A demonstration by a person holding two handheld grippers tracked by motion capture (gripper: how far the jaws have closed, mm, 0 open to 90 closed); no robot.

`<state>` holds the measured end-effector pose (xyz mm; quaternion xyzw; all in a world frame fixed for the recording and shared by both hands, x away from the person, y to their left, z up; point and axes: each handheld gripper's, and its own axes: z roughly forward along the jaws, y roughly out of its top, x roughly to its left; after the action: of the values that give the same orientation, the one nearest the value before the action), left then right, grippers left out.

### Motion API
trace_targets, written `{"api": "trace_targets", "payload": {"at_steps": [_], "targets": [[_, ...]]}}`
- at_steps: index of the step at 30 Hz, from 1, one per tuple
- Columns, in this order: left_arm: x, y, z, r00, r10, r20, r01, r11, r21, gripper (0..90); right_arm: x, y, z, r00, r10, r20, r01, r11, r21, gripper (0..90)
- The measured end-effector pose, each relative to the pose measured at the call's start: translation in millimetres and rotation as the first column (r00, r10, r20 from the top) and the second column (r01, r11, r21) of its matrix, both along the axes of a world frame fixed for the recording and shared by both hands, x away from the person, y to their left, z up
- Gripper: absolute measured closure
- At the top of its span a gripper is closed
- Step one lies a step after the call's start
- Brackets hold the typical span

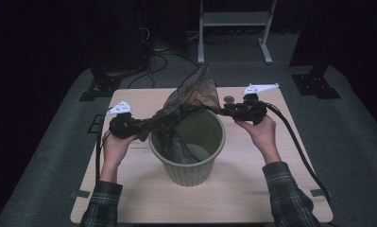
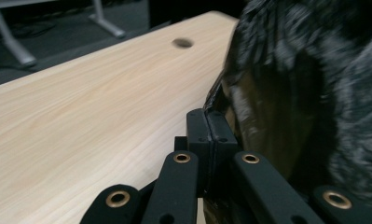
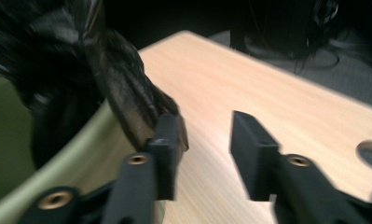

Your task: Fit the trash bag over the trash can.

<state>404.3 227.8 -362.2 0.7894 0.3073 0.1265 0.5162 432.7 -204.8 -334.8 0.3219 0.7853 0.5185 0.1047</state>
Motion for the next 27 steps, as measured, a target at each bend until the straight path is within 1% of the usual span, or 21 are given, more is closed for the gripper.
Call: {"api": "trace_targets", "payload": {"at_steps": [1,3,5,6,7,9,10,11,13,15,17,19,21,22,23,24,25,26,27], "targets": [[-0.6,-0.9,0.7,1.0,-0.003,0.002,0.003,1.0,0.002,89.4,-2.6,-4.1,5.3,0.9999,0.011,0.004,-0.011,1.0,0.015,55.5],[-1.2,-2.2,1.1,0.9999,0.013,0.005,-0.013,0.9989,0.046,89.5,-9.3,-13.4,15.8,0.9996,0.006,0.027,-0.007,1.0,0.026,52.9],[-0.7,0.3,0.2,1.0,0.01,0.0,-0.01,0.9997,0.023,89.4,-16.0,-31.1,26.0,0.9993,0.018,0.034,-0.021,0.995,0.101,51.5],[-0.6,1.6,0.2,1.0,0.006,-0.001,-0.006,0.9999,0.015,89.5,-18.6,-36.9,29.5,0.9991,0.006,0.043,-0.011,0.993,0.116,51.0],[-0.7,2.2,0.7,1.0,0.006,0.001,-0.006,0.9998,0.018,89.5,-22.3,-43.6,34.6,0.9983,-0.005,0.058,-0.003,0.992,0.126,51.1],[-1.7,2.3,1.7,1.0,0.002,0.003,-0.002,1.0,0.005,89.4,-29.2,-50.6,46.1,0.9962,0.003,0.087,-0.017,0.987,0.159,50.0],[-2.0,2.2,2.1,1.0,-0.001,0.003,0.001,1.0,0.005,89.4,-32.3,-48.8,54.1,0.9948,0.028,0.098,-0.044,0.984,0.171,47.7],[-2.6,1.9,2.5,1.0,-0.002,0.007,0.002,1.0,0.005,89.4,-33.6,-45.6,58.9,0.9931,0.047,0.108,-0.065,0.985,0.163,46.8],[-3.5,1.7,3.2,0.9999,-0.009,0.006,0.009,1.0,0.004,89.4,-36.9,-31.0,71.1,0.9849,0.096,0.144,-0.116,0.984,0.136,44.5],[-4.3,1.3,3.6,0.9999,-0.012,0.009,0.012,0.9999,0.002,89.4,-38.2,-13.9,81.1,0.9781,0.12,0.17,-0.142,0.983,0.12,42.6],[-5.6,1.0,4.4,0.9998,-0.016,0.009,0.016,0.9999,0.003,89.4,-34.7,0.5,88.0,0.974,0.128,0.187,-0.152,0.982,0.117,41.0],[-6.6,1.0,5.4,0.9997,-0.022,0.013,0.022,0.9998,0.001,89.4,-25.2,11.8,92.2,0.9752,0.113,0.191,-0.137,0.984,0.118,40.3],[-6.9,1.7,6.1,0.9996,-0.024,0.017,0.024,0.9997,-0.003,89.4,-14.7,17.9,92.7,0.9785,0.1,0.18,-0.123,0.985,0.12,40.0],[-7.2,1.9,6.3,0.9996,-0.023,0.017,0.023,0.9997,-0.009,89.4,-7.6,21.1,91.7,0.9814,0.094,0.168,-0.115,0.985,0.125,39.8],[-7.3,2.4,6.5,0.9996,-0.024,0.018,0.024,0.9997,-0.009,89.4,-0.3,24.4,90.4,0.9851,0.091,0.146,-0.109,0.986,0.126,39.8],[-7.3,2.7,6.6,0.9995,-0.025,0.018,0.025,0.9996,-0.01,89.4,6.2,27.8,88.5,0.9875,0.082,0.135,-0.099,0.987,0.124,41.4],[-7.3,2.9,6.7,0.9995,-0.026,0.019,0.027,0.9996,-0.011,89.4,11.9,31.1,86.1,0.9894,0.077,0.124,-0.093,0.988,0.127,43.6],[-7.2,3.0,6.6,0.9995,-0.026,0.02,0.027,0.9996,-0.013,89.4,16.6,33.8,83.3,0.9912,0.07,0.113,-0.084,0.989,0.126,48.5],[-7.3,3.2,6.5,0.9995,-0.027,0.018,0.027,0.9995,-0.013,89.4,20.2,35.9,80.5,0.993,0.071,0.094,-0.082,0.989,0.12,61.5]]}}
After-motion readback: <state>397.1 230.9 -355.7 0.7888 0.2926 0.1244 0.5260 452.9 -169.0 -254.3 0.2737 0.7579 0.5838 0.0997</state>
